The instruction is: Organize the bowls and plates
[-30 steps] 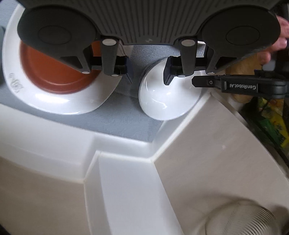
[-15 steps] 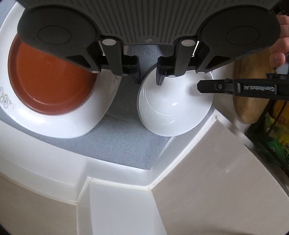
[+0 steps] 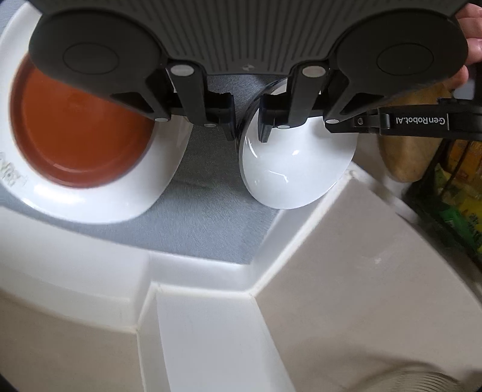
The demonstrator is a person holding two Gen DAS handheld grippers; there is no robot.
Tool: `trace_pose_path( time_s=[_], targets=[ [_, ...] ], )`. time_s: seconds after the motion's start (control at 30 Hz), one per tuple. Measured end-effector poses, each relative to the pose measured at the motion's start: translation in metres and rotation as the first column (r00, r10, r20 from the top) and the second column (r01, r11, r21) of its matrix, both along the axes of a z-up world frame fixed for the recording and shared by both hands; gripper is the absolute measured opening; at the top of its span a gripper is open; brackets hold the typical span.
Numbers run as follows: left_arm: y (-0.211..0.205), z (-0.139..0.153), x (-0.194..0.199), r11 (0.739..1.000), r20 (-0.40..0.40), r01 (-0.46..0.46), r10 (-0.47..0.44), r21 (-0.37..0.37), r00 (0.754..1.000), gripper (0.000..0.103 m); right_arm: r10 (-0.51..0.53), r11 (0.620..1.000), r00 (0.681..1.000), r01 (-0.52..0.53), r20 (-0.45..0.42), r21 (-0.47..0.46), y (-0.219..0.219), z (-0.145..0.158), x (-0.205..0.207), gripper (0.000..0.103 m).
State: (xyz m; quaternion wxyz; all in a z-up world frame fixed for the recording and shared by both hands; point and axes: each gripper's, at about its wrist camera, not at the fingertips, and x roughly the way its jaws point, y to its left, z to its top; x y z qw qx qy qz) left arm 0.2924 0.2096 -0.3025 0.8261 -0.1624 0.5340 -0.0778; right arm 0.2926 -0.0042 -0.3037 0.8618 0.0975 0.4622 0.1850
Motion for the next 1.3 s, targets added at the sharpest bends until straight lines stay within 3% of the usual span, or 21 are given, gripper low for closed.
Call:
trace_pose_path(
  time_s=[0.27,0.57,0.67,0.73,0.83,1.0,1.3],
  targets=[
    [-0.057,0.059,-0.006,0.999,0.072,0.029,-0.031,0.028,0.997,0.015,-0.088,0.994,0.992,0.082,0.091,0.072,-0.062,0.045,-0.03,0.017],
    [-0.214,0.09,0.02,0.963,0.08,0.255,-0.262,0.088,0.962,0.015,-0.313,0.949,0.944,0.307,0.107,0.07,-0.192,0.068,-0.066,0.018],
    [-0.264,0.088,0.02,0.939,0.085,0.319,-0.331,0.126,0.94,0.015,-0.369,0.929,0.924,0.364,0.097,0.063,-0.237,0.064,-0.076,0.018],
    [-0.301,0.082,0.021,0.919,0.075,0.355,-0.371,0.172,0.926,0.022,-0.372,0.928,0.922,0.372,0.104,0.017,-0.255,0.061,-0.078,0.018],
    [-0.336,0.068,0.023,0.904,0.026,0.381,-0.393,0.195,0.919,0.022,-0.399,0.917,0.913,0.399,0.082,0.02,-0.289,0.054,-0.077,0.018],
    [-0.36,0.041,0.032,0.909,-0.068,0.384,-0.378,0.164,0.923,0.022,-0.389,0.921,0.921,0.388,0.024,0.037,-0.322,0.029,-0.072,0.018],
    [-0.388,0.019,0.036,0.896,-0.113,0.362,-0.345,0.257,0.932,0.022,-0.309,0.95,0.951,0.309,-0.013,0.04,-0.334,-0.001,-0.059,0.018]
  ],
)
